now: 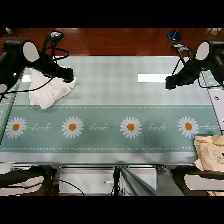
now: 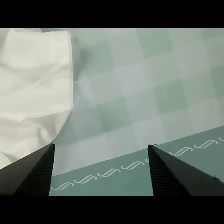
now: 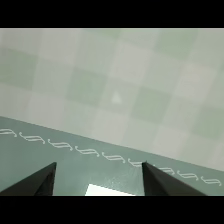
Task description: Fold the shirts.
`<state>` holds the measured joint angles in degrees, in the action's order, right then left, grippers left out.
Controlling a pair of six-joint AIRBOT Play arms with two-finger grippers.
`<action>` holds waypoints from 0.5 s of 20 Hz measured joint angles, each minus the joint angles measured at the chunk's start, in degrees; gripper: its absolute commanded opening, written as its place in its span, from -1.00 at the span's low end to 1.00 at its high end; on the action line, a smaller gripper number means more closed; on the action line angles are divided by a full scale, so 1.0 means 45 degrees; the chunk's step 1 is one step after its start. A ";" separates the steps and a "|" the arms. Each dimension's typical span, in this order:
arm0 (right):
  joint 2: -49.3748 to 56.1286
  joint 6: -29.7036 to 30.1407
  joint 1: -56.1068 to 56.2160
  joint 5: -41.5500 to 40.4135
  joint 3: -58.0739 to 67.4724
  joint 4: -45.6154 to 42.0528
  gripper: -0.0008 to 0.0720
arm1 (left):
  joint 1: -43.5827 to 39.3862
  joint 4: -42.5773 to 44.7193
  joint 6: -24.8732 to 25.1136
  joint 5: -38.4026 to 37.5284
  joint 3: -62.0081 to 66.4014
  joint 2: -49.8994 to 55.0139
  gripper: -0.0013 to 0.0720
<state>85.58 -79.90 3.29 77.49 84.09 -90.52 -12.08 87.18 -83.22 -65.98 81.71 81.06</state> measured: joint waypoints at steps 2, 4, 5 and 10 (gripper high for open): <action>0.0000 0.0000 0.0000 0.0126 0.0000 0.0000 0.68 | -0.0010 0.0000 -0.0005 0.0063 0.0000 0.0019 0.90; 0.0000 0.0000 0.0000 0.0223 0.0000 0.0000 0.68 | -0.0010 -0.0005 0.0000 0.0180 0.0000 0.0063 0.90; 0.0000 0.0000 0.0000 0.0253 0.0000 -0.0005 0.68 | -0.0010 -0.0005 0.0000 0.0248 0.0000 0.0107 0.90; 0.0000 0.0000 0.0000 0.0335 0.0000 0.0010 0.68 | -0.0010 -0.0034 0.0000 0.0306 0.0000 0.0408 0.90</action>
<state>85.58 -79.90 3.29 79.00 84.09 -90.48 -12.12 87.02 -83.22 -64.60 81.71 82.89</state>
